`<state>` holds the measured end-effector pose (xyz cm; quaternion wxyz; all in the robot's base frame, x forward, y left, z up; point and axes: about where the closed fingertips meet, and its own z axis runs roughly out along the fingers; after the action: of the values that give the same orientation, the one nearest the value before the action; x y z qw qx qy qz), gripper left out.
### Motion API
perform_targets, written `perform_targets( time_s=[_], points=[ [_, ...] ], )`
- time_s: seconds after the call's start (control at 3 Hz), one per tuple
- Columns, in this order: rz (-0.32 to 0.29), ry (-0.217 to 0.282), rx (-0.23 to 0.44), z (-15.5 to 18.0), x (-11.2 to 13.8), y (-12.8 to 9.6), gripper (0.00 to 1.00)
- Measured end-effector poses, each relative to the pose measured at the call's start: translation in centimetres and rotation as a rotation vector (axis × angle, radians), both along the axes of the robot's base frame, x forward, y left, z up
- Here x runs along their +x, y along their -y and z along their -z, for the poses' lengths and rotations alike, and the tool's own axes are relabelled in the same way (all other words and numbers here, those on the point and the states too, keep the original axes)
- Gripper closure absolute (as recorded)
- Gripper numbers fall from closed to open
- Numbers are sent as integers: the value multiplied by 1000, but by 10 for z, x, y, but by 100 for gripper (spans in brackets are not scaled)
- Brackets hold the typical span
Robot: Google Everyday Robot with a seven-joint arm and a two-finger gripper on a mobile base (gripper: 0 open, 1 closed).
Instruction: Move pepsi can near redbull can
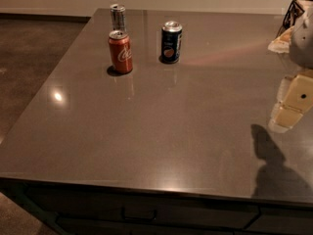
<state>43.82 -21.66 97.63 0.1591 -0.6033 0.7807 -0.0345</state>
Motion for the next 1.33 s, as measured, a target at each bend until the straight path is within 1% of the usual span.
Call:
perform_targets(
  time_s=[0.33,0.67,1.0,1.33],
  points=[
    [0,0,0,0,0,0,0],
    [29,-3,31,0,21,-1,0],
    [80,34,123,-3,68,-8,0],
    [143,85,199,-7,122,-17,0]
  ],
)
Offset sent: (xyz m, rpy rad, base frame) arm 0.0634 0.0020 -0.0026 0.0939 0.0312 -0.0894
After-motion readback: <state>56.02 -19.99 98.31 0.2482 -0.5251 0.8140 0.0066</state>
